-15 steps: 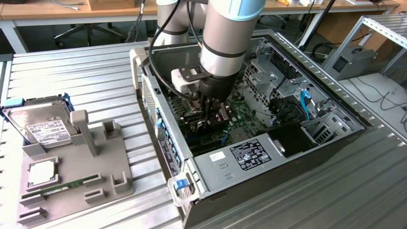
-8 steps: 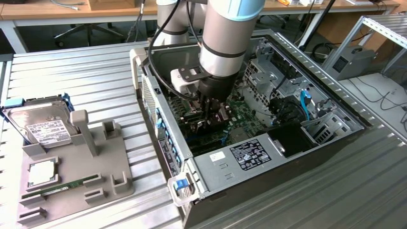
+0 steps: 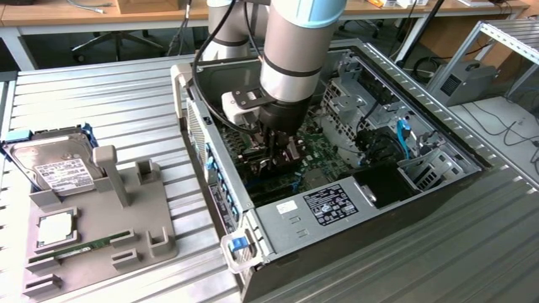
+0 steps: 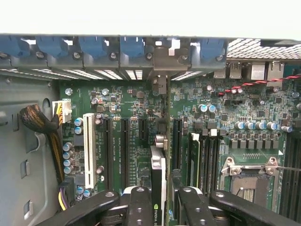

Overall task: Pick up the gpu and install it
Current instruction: 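Insert the gpu into the slot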

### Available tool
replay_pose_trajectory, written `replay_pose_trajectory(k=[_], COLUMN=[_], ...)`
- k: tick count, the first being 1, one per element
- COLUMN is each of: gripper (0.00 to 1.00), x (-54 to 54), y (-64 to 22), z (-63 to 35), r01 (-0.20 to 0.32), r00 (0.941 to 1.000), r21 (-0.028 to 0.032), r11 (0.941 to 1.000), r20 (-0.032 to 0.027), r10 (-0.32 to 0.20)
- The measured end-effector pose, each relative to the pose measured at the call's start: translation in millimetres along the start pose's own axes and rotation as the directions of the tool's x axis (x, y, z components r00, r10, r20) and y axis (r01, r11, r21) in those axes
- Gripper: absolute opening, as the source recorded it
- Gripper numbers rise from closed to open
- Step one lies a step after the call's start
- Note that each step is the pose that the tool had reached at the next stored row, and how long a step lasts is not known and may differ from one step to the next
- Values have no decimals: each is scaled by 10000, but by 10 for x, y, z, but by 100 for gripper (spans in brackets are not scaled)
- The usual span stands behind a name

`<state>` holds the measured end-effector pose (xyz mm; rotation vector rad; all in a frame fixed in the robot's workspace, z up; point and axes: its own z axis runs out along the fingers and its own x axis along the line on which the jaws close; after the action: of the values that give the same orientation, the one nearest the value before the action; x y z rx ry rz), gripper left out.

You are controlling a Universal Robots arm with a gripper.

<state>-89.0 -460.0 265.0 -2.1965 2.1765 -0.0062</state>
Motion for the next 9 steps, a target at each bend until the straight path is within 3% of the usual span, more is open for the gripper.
replay_pose_trajectory(k=[9], gripper=[27], x=[0], y=[15], z=[-1], r01=[1], r00=[10000], r21=[0], r11=[10000], r20=[1], r10=[-1])
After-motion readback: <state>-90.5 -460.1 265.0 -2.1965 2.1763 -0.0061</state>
